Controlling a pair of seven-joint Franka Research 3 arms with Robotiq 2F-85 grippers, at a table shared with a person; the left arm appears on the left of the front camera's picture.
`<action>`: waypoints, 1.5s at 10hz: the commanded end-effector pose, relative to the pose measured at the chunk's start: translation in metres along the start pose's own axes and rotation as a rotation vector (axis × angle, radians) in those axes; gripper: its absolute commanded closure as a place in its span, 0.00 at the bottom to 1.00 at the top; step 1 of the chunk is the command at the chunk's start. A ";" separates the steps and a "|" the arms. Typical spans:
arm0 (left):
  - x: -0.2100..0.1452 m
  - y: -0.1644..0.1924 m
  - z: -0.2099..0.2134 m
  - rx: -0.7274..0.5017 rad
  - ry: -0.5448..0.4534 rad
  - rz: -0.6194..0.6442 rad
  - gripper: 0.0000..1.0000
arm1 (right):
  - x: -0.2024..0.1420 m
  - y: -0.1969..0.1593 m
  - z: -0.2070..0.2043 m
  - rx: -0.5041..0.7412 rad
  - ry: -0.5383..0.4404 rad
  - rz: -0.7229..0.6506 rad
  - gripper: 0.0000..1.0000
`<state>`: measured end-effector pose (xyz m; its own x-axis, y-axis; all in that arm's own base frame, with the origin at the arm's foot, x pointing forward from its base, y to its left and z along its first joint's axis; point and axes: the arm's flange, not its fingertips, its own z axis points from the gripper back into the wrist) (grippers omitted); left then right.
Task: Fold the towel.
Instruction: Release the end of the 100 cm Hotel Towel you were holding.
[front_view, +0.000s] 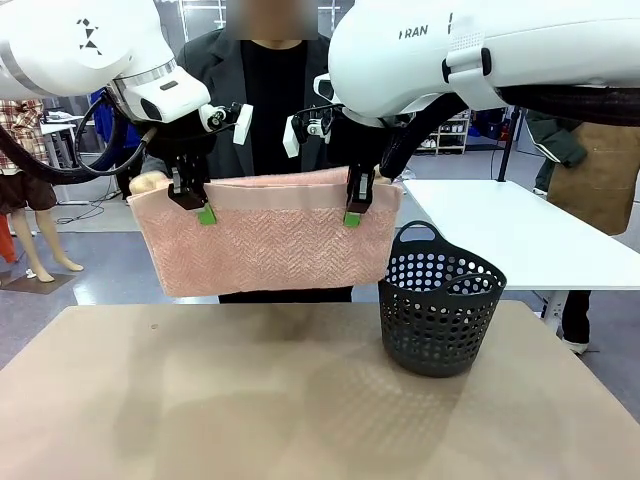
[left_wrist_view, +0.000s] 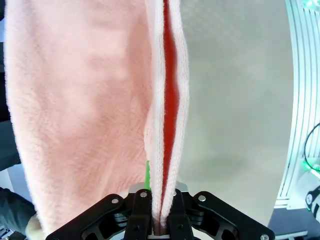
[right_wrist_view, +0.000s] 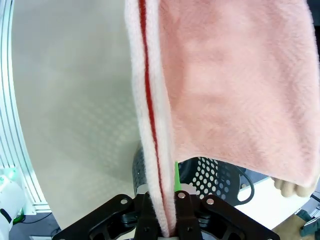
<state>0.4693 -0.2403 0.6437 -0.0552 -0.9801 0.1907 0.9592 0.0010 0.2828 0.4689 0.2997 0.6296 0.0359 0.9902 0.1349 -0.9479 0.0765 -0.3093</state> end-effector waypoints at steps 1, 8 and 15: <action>-0.001 0.000 0.001 0.004 0.007 0.000 1.00 | -0.001 0.000 0.002 -0.009 0.002 0.002 1.00; -0.001 0.000 0.001 0.004 0.007 0.000 1.00 | -0.001 0.000 0.002 -0.009 0.002 0.002 1.00; -0.001 0.000 0.001 0.004 0.007 0.000 1.00 | -0.001 0.000 0.002 -0.009 0.002 0.002 1.00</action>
<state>0.4692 -0.2405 0.6439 -0.0557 -0.9801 0.1907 0.9591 0.0006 0.2831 0.4686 0.2999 0.6298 0.0353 0.9902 0.1350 -0.9478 0.0760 -0.3097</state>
